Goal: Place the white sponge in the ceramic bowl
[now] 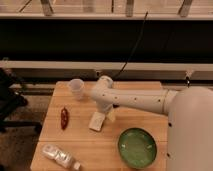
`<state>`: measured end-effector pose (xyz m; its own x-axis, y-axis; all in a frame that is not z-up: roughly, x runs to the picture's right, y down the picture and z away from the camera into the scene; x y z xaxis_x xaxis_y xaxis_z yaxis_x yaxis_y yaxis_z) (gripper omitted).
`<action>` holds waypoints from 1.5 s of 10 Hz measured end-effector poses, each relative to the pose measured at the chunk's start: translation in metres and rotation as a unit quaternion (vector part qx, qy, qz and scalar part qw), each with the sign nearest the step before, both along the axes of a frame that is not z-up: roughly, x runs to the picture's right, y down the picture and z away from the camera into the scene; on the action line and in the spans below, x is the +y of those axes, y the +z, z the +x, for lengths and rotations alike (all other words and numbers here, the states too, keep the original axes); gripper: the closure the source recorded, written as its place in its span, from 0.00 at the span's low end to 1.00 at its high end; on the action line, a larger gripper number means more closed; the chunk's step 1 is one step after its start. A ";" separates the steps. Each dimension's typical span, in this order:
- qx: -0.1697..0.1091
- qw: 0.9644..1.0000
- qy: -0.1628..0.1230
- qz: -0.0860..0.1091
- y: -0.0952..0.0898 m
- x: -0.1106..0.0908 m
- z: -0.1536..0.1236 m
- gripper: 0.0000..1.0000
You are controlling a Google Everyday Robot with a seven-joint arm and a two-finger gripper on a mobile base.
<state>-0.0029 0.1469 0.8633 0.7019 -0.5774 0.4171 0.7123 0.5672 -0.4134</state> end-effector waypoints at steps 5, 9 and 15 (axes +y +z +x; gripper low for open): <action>-0.054 0.997 -0.022 -0.043 -0.002 0.008 -0.018 0.20; -0.090 0.993 -0.053 -0.057 -0.015 0.034 -0.027 0.20; -0.131 0.985 -0.093 -0.059 -0.010 0.051 -0.039 0.20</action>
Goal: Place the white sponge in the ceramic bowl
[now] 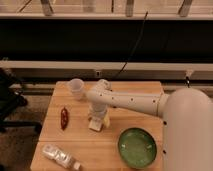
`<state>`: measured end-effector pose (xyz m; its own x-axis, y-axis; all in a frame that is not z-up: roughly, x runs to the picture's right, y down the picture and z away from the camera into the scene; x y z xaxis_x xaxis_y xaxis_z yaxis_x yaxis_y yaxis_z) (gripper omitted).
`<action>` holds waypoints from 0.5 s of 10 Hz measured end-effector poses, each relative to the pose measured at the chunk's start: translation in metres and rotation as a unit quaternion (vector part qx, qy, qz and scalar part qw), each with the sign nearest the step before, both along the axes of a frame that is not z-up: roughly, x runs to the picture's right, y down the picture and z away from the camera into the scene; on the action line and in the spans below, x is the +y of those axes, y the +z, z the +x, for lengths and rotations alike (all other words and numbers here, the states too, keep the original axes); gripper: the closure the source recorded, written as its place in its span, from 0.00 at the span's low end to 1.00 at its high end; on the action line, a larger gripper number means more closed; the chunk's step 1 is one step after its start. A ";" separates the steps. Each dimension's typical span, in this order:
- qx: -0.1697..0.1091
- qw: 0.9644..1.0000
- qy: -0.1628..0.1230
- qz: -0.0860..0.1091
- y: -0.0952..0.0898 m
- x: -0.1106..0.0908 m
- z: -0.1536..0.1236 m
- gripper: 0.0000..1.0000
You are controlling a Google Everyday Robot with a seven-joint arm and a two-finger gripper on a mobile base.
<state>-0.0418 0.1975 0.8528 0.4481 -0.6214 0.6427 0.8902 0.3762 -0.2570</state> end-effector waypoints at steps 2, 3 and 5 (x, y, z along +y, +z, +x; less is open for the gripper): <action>-0.003 1.000 -0.007 0.001 0.001 0.002 0.000 0.20; -0.003 1.000 -0.011 0.003 0.002 0.003 -0.001 0.25; -0.002 1.000 -0.020 0.005 0.003 0.004 -0.004 0.48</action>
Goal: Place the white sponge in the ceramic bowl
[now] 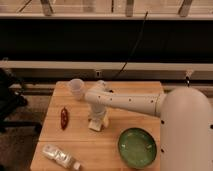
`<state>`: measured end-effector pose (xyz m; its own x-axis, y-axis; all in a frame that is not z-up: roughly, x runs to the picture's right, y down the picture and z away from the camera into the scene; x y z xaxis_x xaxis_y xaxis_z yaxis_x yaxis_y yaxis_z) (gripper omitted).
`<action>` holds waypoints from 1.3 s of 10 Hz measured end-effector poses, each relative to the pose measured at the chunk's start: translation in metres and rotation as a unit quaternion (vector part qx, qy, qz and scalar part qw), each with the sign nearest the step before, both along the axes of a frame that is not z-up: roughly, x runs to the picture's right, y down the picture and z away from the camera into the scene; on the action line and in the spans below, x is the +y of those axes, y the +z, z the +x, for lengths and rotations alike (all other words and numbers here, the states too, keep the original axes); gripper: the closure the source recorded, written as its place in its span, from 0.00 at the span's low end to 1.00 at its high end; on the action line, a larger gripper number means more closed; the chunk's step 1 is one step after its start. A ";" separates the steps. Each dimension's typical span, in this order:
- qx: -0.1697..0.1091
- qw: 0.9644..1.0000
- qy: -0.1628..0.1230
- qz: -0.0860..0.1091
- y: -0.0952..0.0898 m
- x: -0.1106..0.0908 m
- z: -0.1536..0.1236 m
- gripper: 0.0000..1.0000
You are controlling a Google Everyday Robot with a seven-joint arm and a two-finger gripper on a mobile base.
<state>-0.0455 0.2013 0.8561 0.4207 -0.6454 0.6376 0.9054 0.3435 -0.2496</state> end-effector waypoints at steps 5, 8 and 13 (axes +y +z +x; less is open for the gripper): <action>0.004 1.000 -0.003 0.006 0.000 -0.003 0.002 0.94; 0.012 0.999 0.000 0.029 -0.019 -0.021 0.007 1.00; 0.039 0.996 0.018 0.072 -0.075 -0.059 0.038 1.00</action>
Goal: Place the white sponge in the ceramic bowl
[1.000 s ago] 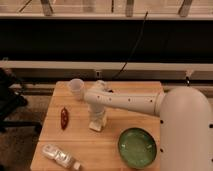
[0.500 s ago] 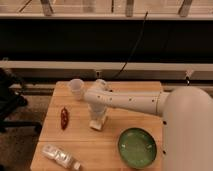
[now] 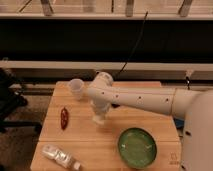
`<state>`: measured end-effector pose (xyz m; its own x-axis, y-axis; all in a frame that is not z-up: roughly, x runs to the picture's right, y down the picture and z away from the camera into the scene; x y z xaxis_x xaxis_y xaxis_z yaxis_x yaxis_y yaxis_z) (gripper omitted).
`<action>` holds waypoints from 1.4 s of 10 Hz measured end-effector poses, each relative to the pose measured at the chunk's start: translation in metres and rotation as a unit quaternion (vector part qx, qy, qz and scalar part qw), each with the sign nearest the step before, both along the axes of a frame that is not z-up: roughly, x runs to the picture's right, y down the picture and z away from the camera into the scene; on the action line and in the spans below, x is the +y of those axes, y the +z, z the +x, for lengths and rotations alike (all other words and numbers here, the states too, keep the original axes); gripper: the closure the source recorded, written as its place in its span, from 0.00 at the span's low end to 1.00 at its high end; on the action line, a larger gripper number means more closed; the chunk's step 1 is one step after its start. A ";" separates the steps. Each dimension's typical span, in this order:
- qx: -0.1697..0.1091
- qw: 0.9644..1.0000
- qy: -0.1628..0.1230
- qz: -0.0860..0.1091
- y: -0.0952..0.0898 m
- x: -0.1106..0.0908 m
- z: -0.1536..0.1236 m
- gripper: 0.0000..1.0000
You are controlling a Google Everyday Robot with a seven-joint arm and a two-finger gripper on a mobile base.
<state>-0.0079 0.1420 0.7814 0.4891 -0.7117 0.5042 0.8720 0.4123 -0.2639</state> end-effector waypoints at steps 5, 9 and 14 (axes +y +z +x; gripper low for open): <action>0.032 0.999 0.039 0.013 -0.026 -0.006 0.060 1.00; 0.068 0.995 0.074 0.006 -0.054 0.018 0.117 1.00; 0.083 0.990 0.111 -0.018 -0.075 0.073 0.146 1.00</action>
